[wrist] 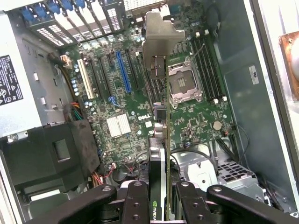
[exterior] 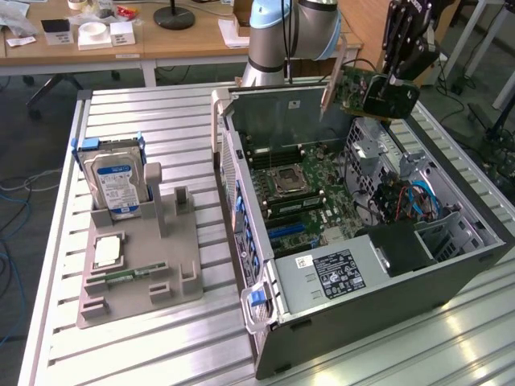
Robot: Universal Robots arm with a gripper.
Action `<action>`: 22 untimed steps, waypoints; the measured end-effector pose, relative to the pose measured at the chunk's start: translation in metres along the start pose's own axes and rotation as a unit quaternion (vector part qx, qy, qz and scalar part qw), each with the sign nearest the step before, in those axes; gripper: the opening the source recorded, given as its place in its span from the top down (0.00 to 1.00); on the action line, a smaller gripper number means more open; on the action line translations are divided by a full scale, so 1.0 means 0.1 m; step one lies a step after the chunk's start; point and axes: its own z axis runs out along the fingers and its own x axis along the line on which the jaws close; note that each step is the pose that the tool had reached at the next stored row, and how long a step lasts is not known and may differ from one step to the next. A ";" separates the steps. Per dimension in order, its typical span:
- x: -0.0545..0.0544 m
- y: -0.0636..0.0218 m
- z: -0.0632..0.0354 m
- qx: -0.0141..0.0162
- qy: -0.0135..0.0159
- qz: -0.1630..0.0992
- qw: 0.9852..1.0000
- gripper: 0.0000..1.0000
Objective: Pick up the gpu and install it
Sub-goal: 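Insert the gpu into the slot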
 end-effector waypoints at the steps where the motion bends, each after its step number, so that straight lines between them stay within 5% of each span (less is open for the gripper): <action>1: 0.00 0.000 0.000 0.000 0.000 -0.005 1.000 0.73; 10: 0.00 0.000 0.003 -0.002 0.003 -0.071 0.997 0.73; 22: 0.00 0.000 0.004 -0.002 0.003 -0.075 0.997 0.73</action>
